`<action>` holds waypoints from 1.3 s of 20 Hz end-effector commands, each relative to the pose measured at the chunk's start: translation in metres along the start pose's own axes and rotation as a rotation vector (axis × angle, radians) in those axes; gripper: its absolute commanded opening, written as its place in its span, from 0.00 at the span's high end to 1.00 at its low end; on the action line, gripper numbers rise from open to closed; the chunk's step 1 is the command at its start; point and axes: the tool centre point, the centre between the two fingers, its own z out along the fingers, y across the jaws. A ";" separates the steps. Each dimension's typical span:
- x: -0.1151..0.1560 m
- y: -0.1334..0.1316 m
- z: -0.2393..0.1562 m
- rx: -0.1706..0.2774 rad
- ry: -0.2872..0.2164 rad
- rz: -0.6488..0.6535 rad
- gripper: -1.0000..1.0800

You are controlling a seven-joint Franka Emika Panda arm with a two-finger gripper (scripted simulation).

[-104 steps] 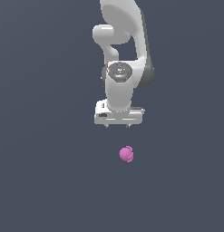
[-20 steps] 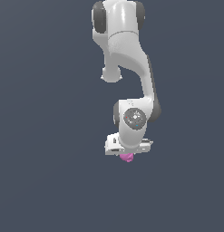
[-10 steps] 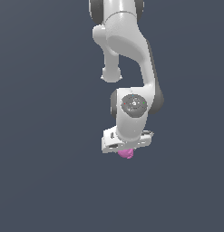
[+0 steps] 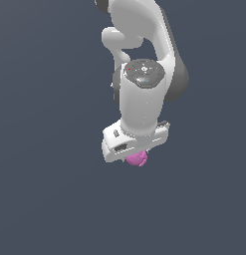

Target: Pick up the object and move it to a goal position.

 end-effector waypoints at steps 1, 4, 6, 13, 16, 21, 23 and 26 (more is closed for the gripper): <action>0.002 0.005 -0.028 0.002 0.006 -0.052 1.00; 0.005 0.011 -0.061 0.004 0.014 -0.110 1.00; 0.006 0.014 -0.081 0.006 0.019 -0.148 1.00; 0.013 0.026 -0.146 0.012 0.035 -0.265 1.00; 0.016 0.029 -0.167 0.014 0.039 -0.303 1.00; 0.020 0.034 -0.193 0.017 0.046 -0.351 1.00; 0.021 0.035 -0.201 0.017 0.047 -0.365 1.00; 0.022 0.037 -0.209 0.018 0.049 -0.380 1.00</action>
